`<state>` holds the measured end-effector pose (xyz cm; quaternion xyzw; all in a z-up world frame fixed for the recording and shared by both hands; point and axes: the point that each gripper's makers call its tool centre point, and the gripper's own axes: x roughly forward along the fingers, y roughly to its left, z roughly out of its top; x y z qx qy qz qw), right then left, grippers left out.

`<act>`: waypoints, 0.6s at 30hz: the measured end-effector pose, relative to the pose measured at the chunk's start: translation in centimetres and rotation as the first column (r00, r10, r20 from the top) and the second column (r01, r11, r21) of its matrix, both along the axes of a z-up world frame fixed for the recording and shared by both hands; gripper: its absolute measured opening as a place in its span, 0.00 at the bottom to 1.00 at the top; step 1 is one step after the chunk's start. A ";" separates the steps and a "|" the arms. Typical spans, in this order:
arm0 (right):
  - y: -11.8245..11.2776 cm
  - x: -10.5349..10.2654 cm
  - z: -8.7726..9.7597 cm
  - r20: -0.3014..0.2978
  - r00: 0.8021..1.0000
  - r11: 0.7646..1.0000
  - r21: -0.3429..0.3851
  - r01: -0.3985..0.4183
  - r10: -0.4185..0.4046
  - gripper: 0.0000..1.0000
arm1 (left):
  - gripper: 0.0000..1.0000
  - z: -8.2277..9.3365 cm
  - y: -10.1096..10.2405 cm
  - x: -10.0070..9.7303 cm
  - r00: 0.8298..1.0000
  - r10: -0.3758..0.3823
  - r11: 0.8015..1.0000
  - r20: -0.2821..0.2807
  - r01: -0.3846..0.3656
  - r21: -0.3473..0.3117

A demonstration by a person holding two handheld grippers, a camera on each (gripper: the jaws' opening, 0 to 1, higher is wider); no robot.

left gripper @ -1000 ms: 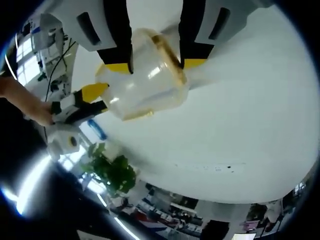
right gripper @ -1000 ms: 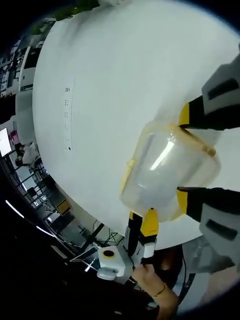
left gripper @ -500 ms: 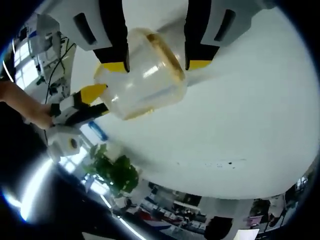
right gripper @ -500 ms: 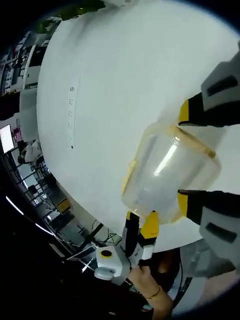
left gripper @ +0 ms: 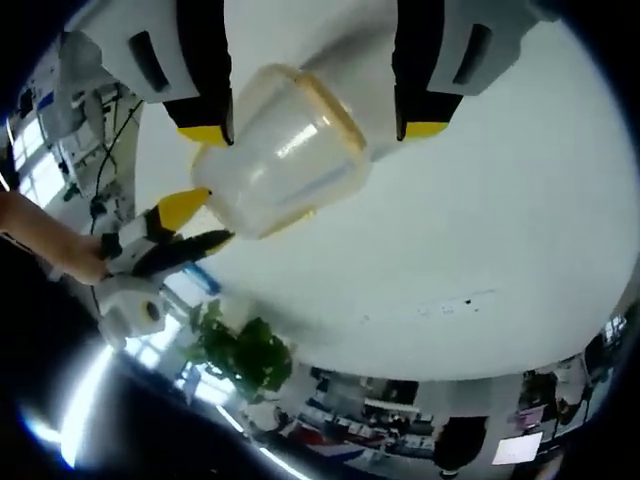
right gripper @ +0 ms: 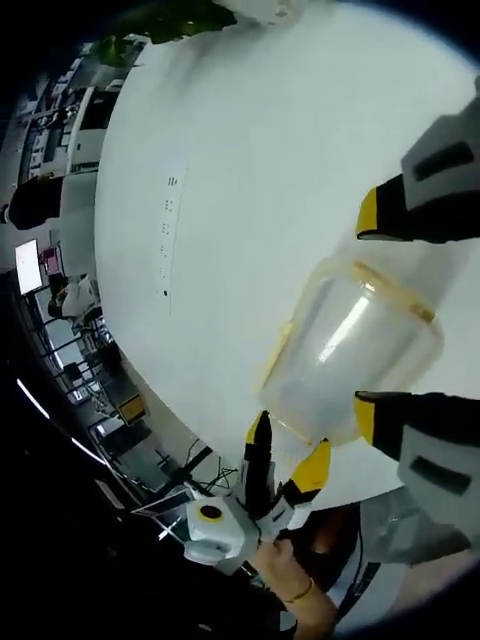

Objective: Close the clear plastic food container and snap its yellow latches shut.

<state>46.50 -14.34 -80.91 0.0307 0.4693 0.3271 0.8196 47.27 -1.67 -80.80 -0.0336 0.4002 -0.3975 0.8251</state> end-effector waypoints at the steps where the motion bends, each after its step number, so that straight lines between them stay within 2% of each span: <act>1: 0.0 0.0 0.1 0.005 1.000 1.000 -0.002 -0.003 0.003 0.61 | 0.66 0.1 -0.1 -0.1 1.000 -0.002 1.000 0.001 0.002 0.001; 8: 0.0 -0.2 0.6 0.019 1.000 1.000 0.000 -0.007 0.007 0.61 | 0.66 0.9 -0.4 -0.3 0.999 -0.028 1.000 0.029 0.028 0.012; 18: -0.2 -0.2 1.5 0.051 0.998 1.000 -0.012 -0.021 0.021 0.61 | 0.65 1.2 0.0 -0.3 0.996 -0.060 0.996 0.061 0.056 0.069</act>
